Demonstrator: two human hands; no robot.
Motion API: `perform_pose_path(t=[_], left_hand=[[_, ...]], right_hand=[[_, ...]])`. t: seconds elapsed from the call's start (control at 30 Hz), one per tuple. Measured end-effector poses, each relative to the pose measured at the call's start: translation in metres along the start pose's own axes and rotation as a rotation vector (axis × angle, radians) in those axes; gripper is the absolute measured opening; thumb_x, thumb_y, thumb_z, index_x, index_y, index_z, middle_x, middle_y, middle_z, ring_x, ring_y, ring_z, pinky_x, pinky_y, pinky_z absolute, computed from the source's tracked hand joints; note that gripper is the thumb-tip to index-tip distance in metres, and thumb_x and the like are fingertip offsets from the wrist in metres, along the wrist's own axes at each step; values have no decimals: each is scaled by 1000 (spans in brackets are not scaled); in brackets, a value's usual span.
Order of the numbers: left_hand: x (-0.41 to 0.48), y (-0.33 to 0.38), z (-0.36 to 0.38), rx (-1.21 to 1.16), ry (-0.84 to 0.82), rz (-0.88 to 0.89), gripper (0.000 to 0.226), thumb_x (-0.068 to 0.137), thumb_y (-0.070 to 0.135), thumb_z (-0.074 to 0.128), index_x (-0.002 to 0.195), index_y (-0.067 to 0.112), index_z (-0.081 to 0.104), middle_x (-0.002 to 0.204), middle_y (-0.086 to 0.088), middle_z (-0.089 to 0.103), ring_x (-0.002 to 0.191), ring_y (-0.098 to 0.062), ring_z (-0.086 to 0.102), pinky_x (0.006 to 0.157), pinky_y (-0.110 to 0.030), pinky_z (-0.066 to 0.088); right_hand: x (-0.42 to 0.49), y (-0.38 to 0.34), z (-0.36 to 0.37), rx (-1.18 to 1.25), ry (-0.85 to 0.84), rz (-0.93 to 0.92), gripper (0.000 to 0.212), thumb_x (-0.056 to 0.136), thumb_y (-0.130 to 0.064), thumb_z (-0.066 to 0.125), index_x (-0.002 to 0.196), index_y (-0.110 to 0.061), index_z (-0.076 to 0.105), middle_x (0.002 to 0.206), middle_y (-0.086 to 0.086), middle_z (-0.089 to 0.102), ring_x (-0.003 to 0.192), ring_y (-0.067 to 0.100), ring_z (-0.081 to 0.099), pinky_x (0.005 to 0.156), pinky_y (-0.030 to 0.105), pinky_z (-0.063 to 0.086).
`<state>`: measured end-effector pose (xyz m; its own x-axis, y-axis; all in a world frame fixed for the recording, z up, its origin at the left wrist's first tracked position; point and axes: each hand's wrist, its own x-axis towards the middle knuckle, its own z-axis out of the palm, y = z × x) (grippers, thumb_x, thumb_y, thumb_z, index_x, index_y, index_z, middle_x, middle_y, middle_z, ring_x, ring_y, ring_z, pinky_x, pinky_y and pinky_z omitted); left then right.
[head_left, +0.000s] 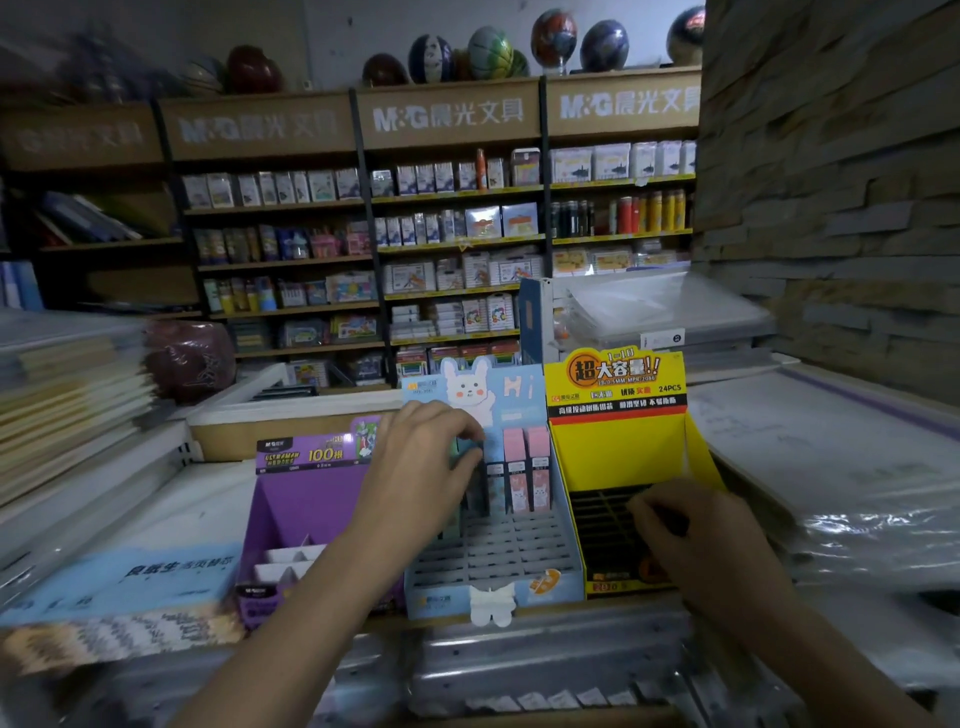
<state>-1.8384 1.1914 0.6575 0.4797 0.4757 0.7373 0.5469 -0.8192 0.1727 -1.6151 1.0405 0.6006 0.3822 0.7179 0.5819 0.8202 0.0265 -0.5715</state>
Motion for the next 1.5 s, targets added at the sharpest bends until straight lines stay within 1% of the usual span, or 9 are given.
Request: perform_pose_path(t=[0.1, 0.37, 0.6, 0.83, 1.03, 1.23, 1.37, 1.43, 1.5], left_hand=[[-22, 8, -13, -140, 20, -9, 12, 86, 12, 77, 90, 23, 72, 91, 11, 66, 87, -6, 56, 79, -19, 41], [-123, 18, -3, -432, -103, -192, 17, 86, 9, 76, 94, 24, 74, 83, 16, 67, 76, 2, 62, 66, -6, 40], [-211, 4, 43, -468, -295, -469, 20, 87, 18, 76, 93, 37, 71, 89, 25, 67, 83, 1, 64, 65, -9, 45], [-275, -17, 84, -459, -439, -671, 24, 90, 15, 75, 82, 37, 69, 89, 20, 72, 90, 7, 65, 73, 0, 42], [-312, -30, 103, -359, -749, -847, 18, 84, 27, 79, 92, 25, 64, 89, 7, 67, 89, -14, 65, 77, -34, 52], [-323, -30, 109, -176, -952, -733, 67, 81, 34, 76, 141, 39, 46, 112, 0, 69, 103, -26, 67, 77, -37, 54], [-321, -28, 117, -44, -948, -783, 34, 87, 25, 66, 120, 28, 60, 92, -5, 66, 103, -34, 65, 66, -34, 49], [-320, -29, 118, -42, -913, -824, 6, 90, 24, 63, 84, 24, 64, 75, 0, 59, 93, -30, 67, 55, -28, 43], [-319, -31, 120, -69, -830, -860, 31, 94, 36, 59, 65, 26, 57, 72, 5, 62, 75, -16, 65, 50, -24, 38]], right_hand=[[-14, -18, -6, 85, 86, -116, 12, 89, -11, 70, 78, -10, 74, 72, -2, 68, 63, 13, 65, 57, 39, 54], [-70, -22, 26, 261, -82, -56, 13, 92, -22, 68, 80, -23, 74, 76, -11, 68, 68, 6, 63, 54, 10, 40], [-123, 4, 86, 289, -318, 80, 31, 94, -21, 66, 64, -15, 65, 57, -4, 56, 53, 0, 51, 51, 11, 31], [-163, 28, 133, 323, -509, 328, 19, 91, -18, 70, 75, -25, 78, 70, -5, 73, 69, 13, 67, 63, 22, 47], [-180, 63, 161, 56, -743, 250, 13, 87, -6, 68, 96, -1, 77, 96, 8, 75, 89, 13, 69, 77, 19, 51], [-185, 81, 174, -262, -1001, 16, 12, 77, -6, 65, 86, -5, 72, 96, 16, 64, 90, 29, 61, 76, 39, 52], [-190, 90, 183, -297, -988, -9, 15, 77, -15, 70, 91, -16, 74, 103, 7, 62, 100, 26, 53, 84, 35, 48], [-191, 93, 185, -235, -938, -6, 8, 79, -18, 67, 83, -17, 74, 94, 6, 64, 93, 24, 55, 79, 36, 49], [-189, 95, 186, -167, -857, 27, 12, 85, -21, 62, 74, -21, 68, 81, 2, 61, 82, 21, 56, 72, 40, 49]])
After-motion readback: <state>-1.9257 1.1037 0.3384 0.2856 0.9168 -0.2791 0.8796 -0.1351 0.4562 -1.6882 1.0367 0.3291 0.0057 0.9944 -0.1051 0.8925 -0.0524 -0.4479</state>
